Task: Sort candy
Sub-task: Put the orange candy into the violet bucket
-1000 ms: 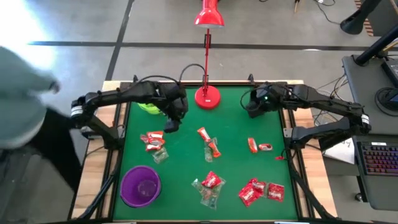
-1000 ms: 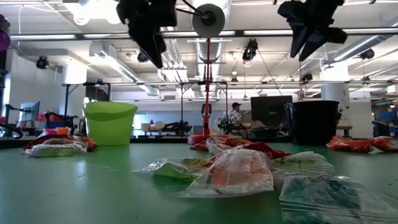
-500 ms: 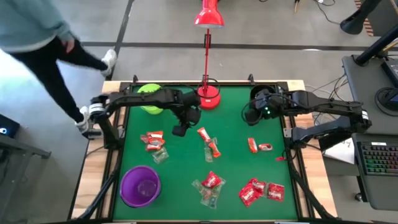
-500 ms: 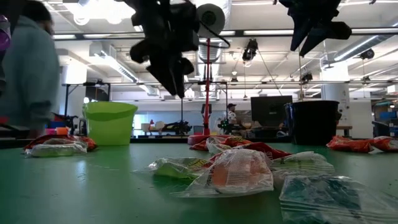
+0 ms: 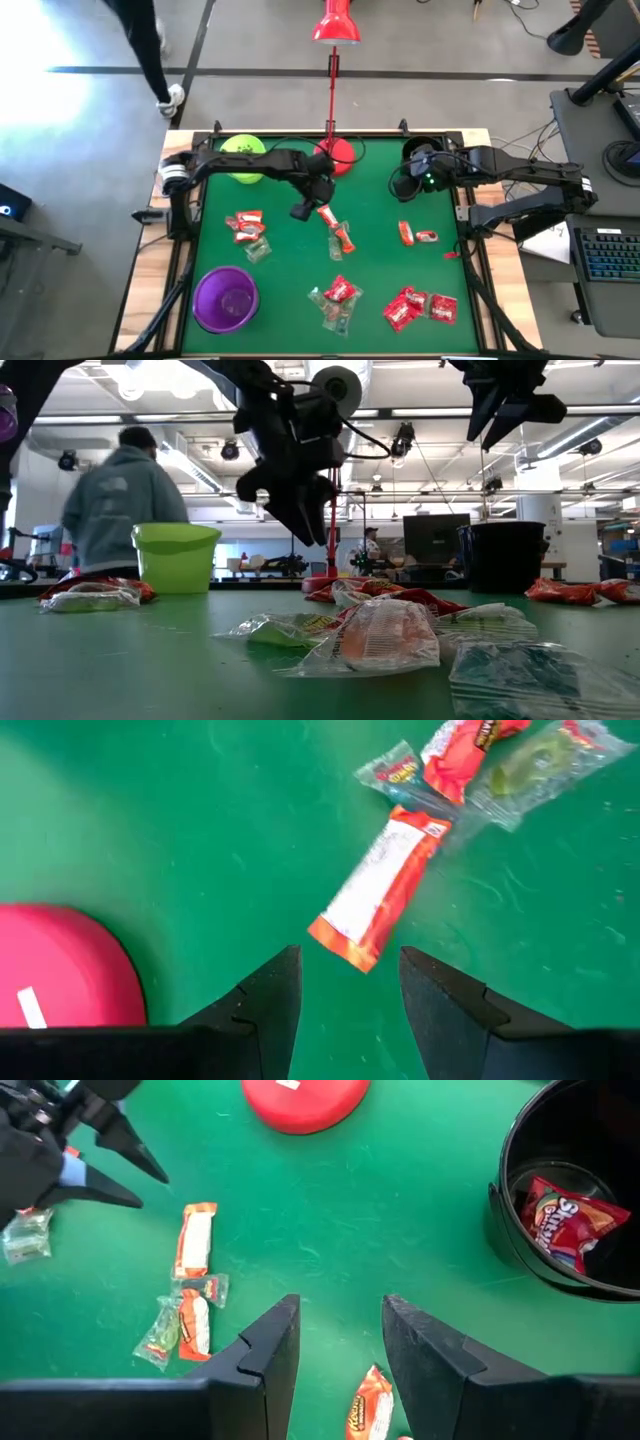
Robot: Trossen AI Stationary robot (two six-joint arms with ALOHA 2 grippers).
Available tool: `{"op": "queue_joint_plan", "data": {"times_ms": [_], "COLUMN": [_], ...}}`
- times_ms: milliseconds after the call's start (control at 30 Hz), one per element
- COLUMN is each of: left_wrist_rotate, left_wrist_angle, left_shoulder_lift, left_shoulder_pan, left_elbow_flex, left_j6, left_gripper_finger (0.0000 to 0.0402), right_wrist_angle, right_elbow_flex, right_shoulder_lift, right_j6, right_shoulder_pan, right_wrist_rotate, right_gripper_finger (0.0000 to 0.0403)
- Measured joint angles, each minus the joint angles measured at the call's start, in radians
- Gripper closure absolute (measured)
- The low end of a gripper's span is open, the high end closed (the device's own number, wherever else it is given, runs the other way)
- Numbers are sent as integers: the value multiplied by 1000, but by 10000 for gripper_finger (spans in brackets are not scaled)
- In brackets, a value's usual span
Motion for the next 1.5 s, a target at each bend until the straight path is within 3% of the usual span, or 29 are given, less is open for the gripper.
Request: {"op": "queue_joint_plan", "data": {"times_ms": [633,1167,1300,1500], "left_wrist_rotate": [85,84,82,79], "left_wrist_angle": [58,130,132,117], "left_shoulder_lift": [116,188,195,192], "left_shoulder_pan": [-8,-21,-18,-18], "left_elbow_flex": [0,3,4,4], "left_j6": [-4,-29,-54,-90], "left_gripper_finger": [249,252,283,362], "right_wrist_angle": [0,0,0,0], "right_elbow_flex": [0,0,0,0], "right_shoulder_lift": [0,1,1,1], "right_j6": [10,16,15,5], "right_shoulder_pan": [0,0,0,0], "right_wrist_rotate": [-1,-1,-4,-4], "right_gripper_finger": [266,266,266,266]}}
